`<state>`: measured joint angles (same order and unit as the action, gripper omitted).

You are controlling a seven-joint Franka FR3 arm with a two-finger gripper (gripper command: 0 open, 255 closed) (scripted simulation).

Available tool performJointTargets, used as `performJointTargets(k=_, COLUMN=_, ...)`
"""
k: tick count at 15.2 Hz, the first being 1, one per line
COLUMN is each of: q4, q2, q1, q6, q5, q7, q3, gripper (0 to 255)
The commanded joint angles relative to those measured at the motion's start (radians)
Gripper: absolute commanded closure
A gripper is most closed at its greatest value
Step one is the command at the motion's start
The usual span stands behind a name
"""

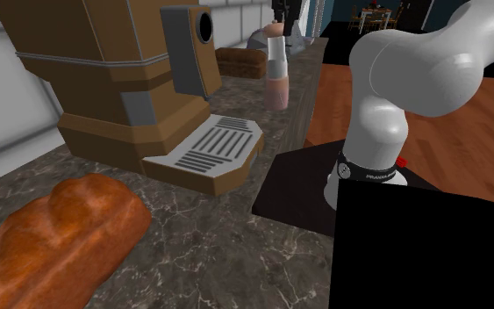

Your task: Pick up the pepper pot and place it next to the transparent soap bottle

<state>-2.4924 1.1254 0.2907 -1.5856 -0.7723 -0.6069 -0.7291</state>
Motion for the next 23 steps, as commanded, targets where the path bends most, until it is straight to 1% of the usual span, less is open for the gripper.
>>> performJointTargets(k=1, q4=-0.026, q2=0.003, q1=0.003, q6=-0.025, q5=-0.017, q7=0.007, q3=-0.019, gripper=255)
performJointTargets(k=11, q4=-0.138, q2=0.017, q1=0.027, q6=-0.126, q5=-0.1, q7=0.032, q3=-0.109, gripper=255)
performJointTargets(k=19, q4=-0.218, q2=0.009, q1=0.043, q6=-0.217, q5=-0.186, q7=0.055, q3=-0.201, gripper=255)
performJointTargets(k=23, q4=-0.218, q2=0.009, q1=0.042, q6=-0.217, q5=-0.186, q7=0.055, q3=-0.201, gripper=255)
